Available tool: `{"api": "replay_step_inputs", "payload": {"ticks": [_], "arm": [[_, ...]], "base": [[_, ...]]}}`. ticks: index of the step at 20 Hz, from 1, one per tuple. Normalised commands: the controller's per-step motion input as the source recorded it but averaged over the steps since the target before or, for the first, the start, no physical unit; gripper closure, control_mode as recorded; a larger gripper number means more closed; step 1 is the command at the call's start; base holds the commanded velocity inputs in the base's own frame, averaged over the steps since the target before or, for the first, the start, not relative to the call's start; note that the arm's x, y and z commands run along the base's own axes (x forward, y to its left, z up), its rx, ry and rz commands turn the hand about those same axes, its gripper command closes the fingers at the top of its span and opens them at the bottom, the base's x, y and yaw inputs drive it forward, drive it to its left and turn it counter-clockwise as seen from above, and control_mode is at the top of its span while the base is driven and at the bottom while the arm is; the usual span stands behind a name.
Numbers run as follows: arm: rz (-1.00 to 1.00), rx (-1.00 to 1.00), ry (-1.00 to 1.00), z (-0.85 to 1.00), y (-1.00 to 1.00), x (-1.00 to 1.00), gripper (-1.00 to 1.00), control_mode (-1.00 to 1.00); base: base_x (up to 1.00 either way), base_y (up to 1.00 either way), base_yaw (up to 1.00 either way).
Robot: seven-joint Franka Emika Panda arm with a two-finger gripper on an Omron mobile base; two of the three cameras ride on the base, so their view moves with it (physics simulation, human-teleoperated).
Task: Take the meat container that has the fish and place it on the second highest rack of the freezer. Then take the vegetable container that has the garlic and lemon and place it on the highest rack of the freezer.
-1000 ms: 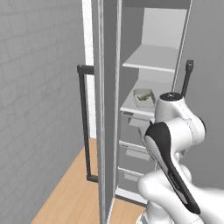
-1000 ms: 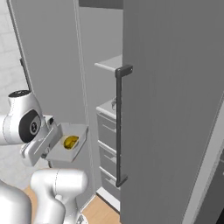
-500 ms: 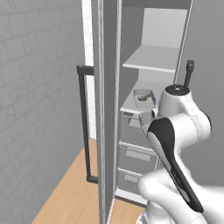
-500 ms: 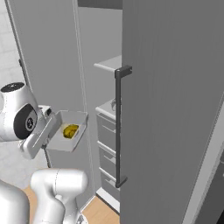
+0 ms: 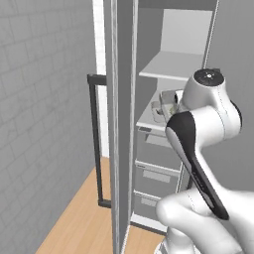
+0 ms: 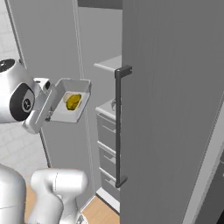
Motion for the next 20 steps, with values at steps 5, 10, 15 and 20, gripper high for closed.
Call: {"api": "replay_step_inputs", "payload": {"ticks": [5,10,15,20], "arm": [[-0.06,0.0,-0.17,0.12,-0.28,0.73,1.0,-1.0],[-0.05,0.0,-0.12,0.3,-0.21,0.83,1.0,-1.0],[-0.05,0.0,-0.02,0.25,-0.11,0.97,1.0,-1.0],[-0.07,0.0,0.0,0.01,-0.29,0.8,1.0,-1.0]], "base": [[0.0,0.0,0.0],[0.0,0.0,0.0],[0.0,0.0,0.0],[0.0,0.0,0.0]]}}
